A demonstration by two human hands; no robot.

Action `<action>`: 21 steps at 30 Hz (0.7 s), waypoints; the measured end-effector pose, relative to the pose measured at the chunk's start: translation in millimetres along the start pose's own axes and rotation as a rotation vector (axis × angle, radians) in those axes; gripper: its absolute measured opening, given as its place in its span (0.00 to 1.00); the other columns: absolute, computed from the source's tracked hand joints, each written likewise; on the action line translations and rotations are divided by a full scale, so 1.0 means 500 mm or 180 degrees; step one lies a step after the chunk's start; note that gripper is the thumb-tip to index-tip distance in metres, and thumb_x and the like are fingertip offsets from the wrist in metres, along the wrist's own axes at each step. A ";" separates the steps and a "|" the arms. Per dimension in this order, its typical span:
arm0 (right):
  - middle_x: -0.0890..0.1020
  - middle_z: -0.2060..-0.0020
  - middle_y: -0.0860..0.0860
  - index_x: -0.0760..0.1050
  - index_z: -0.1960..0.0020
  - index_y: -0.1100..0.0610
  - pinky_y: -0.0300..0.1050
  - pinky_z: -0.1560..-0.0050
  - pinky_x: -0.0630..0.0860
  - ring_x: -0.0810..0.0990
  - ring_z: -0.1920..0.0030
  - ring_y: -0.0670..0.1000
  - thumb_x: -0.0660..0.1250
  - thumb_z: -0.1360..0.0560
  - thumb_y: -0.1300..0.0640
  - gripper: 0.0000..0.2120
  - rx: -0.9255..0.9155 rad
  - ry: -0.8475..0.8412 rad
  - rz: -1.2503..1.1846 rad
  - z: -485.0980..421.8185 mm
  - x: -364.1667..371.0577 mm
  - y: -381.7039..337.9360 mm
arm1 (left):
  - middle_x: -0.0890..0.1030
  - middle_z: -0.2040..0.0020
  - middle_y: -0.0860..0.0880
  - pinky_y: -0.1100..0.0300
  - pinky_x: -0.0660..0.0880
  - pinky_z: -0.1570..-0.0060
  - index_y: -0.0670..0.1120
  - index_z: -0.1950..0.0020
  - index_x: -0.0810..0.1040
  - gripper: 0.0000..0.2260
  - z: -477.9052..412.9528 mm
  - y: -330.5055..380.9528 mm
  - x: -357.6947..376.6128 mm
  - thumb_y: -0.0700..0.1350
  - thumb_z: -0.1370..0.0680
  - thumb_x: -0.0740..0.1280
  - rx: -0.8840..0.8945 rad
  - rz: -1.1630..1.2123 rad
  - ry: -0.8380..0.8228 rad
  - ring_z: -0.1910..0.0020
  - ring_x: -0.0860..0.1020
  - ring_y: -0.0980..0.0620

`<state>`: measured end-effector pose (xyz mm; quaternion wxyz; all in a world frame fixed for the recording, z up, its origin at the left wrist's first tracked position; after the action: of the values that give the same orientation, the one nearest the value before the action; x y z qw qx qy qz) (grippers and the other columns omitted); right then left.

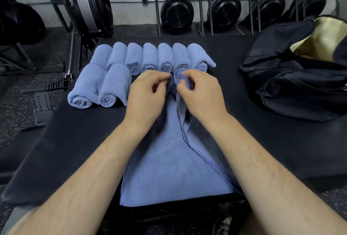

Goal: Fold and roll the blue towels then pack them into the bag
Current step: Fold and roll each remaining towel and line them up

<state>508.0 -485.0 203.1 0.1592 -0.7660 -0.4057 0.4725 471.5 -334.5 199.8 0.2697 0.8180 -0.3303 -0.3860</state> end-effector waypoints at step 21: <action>0.85 0.68 0.51 0.81 0.58 0.58 0.49 0.55 0.84 0.84 0.68 0.45 0.64 0.28 0.63 0.07 0.0869 -0.0052 -0.0245 0.001 -0.367 -0.078 | 0.82 0.63 0.40 0.64 0.80 0.68 0.40 0.51 0.80 0.05 -0.045 0.129 -0.269 0.34 0.19 0.66 -0.1074 0.0487 0.0156 0.71 0.83 0.56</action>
<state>448.1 -602.5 336.7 0.2766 -0.7172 -0.3680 0.5231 403.3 -270.7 318.2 0.4395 0.7428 -0.3155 -0.3943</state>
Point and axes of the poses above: each hand's wrist, its own z-axis away from the middle knuckle, its own x-axis out of the palm, y = z × x, the point moved 1 cm from there along -z, towards the middle knuckle
